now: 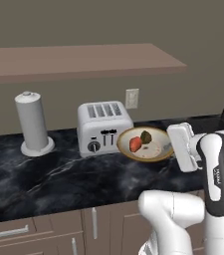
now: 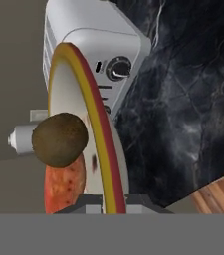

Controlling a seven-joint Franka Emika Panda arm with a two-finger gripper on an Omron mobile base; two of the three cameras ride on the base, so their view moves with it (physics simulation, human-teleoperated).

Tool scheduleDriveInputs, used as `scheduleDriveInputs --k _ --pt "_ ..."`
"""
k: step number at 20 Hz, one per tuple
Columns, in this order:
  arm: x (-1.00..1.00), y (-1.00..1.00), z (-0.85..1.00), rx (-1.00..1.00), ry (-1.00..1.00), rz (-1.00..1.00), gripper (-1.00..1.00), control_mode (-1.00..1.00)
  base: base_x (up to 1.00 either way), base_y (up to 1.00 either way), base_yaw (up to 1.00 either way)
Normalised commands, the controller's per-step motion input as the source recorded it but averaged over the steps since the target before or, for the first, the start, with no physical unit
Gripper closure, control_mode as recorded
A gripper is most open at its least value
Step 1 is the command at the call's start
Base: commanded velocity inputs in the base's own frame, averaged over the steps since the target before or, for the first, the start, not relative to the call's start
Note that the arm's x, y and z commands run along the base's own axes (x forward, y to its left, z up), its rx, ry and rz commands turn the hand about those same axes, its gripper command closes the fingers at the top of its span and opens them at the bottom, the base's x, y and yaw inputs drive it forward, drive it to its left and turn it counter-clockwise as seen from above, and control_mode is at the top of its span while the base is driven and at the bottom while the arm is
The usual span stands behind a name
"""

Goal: Dump the kiwi and sweet potato from the bowl so the bowl can be washed. Place the bowl in the sink after clearing the leftovers.

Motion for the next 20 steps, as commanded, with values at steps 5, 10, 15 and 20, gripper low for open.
scheduleDriveInputs --k 5,10,15,20 --pt "0.0 0.0 0.0 0.0 0.0 0.0 1.0 1.0 -0.02 -0.75 -0.03" --pt "0.0 0.0 0.0 0.0 0.0 0.0 1.0 1.0 -0.07 -1.0 0.0" --pt "0.0 0.0 0.0 0.0 0.0 0.0 1.0 1.0 -0.08 -1.0 0.0" --pt "0.0 0.0 0.0 0.0 0.0 0.0 1.0 1.0 -0.02 -0.94 0.0"
